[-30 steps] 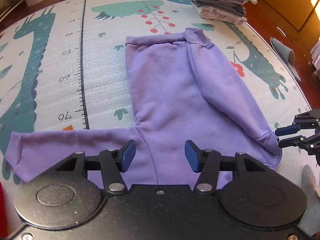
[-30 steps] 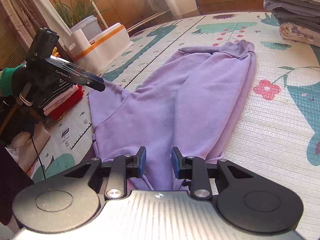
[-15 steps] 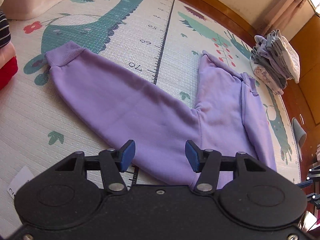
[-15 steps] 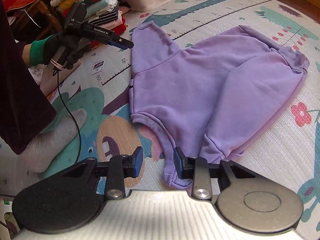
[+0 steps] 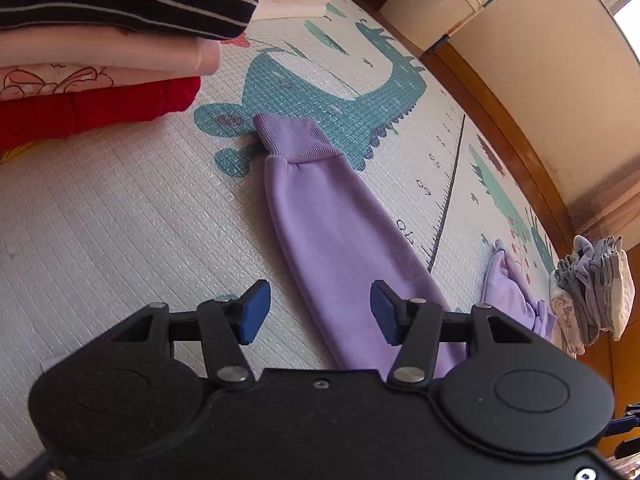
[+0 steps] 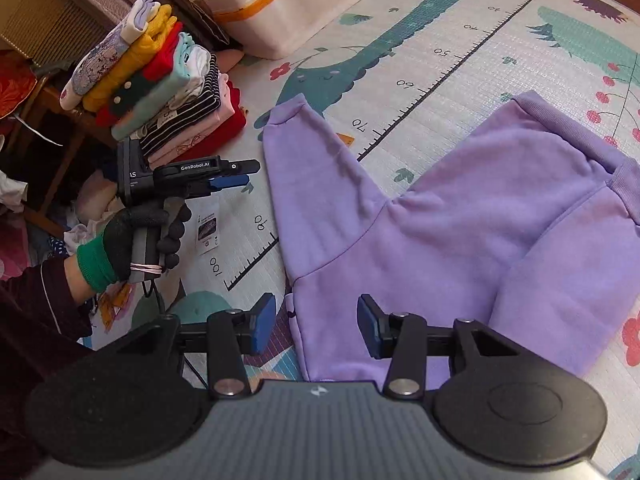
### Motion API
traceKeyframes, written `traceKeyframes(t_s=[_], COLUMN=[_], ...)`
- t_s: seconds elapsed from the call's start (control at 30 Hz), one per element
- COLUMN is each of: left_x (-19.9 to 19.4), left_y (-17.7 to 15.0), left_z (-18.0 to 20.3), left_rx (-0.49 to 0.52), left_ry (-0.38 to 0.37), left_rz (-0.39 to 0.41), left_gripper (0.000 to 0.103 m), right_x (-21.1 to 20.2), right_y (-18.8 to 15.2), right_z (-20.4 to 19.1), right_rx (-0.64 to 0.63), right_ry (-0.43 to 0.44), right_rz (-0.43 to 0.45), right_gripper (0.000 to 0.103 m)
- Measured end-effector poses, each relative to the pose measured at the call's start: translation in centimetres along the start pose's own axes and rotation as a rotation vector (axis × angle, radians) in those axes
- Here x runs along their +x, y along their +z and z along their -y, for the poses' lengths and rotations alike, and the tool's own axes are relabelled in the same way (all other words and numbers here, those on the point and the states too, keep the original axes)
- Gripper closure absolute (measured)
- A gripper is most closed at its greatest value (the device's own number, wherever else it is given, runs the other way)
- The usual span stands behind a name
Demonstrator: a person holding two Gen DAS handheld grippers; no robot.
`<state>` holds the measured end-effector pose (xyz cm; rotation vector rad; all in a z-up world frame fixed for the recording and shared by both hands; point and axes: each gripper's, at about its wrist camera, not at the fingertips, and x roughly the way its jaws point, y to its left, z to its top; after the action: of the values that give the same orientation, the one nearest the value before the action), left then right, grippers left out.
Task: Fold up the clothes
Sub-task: 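Grasp the other lilac sleeve cuff with the left gripper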
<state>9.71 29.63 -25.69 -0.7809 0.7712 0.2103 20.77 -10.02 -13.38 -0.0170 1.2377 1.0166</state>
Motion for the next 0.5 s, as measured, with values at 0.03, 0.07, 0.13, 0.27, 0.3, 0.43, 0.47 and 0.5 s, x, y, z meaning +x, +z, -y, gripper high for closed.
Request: traceKeyframes(t_s=[0.03,0.07,0.13,0.27,0.3,0.43,0.47,0.5], left_x=[0.2,0.4,1.0,1.9,2.2,2.9,3.1,3.2], left_y=[0.4,0.9,1.8,3.1,3.4,3.8,3.8,3.8], left_z=[-0.6,-1.2,-2.4,-3.7,-3.9,-4.4,-4.3,-4.3], left_rx=[-0.018,-0.037,-0.054,-0.076,-0.078,-0.121,-0.127,-0.137], left_ry=[0.001,0.003,-0.019,-0.064,-0.061,-0.081,-0.077,-0.077], left_rz=[0.013,0.026,0.034,0.052,0.06,0.101,0.109,0.117], left_gripper=[0.049,0.049,0.05,0.05,0.052,0.059,0.061,0.062], right_x=[0.5,1.1,2.1,3.4,3.5,4.1,4.2,4.3], right_y=[0.1,0.1,-0.1,-1.0,-1.2,-1.7,-1.7,-1.7], right_z=[-0.1,-0.2,-0.4,-0.4,-0.2,1.5,1.8,2.1], right_rx=[0.003,0.008,0.02,0.013,0.021,0.115,0.137,0.155], right_ry=[0.005,0.014,0.029,0.034,0.033,0.033,0.035,0.037], right_rz=[0.007,0.015,0.009,-0.034,-0.039,-0.041,-0.039,-0.036], right_gripper=[0.057,0.057,0.057,0.057,0.057,0.057,0.057,0.057])
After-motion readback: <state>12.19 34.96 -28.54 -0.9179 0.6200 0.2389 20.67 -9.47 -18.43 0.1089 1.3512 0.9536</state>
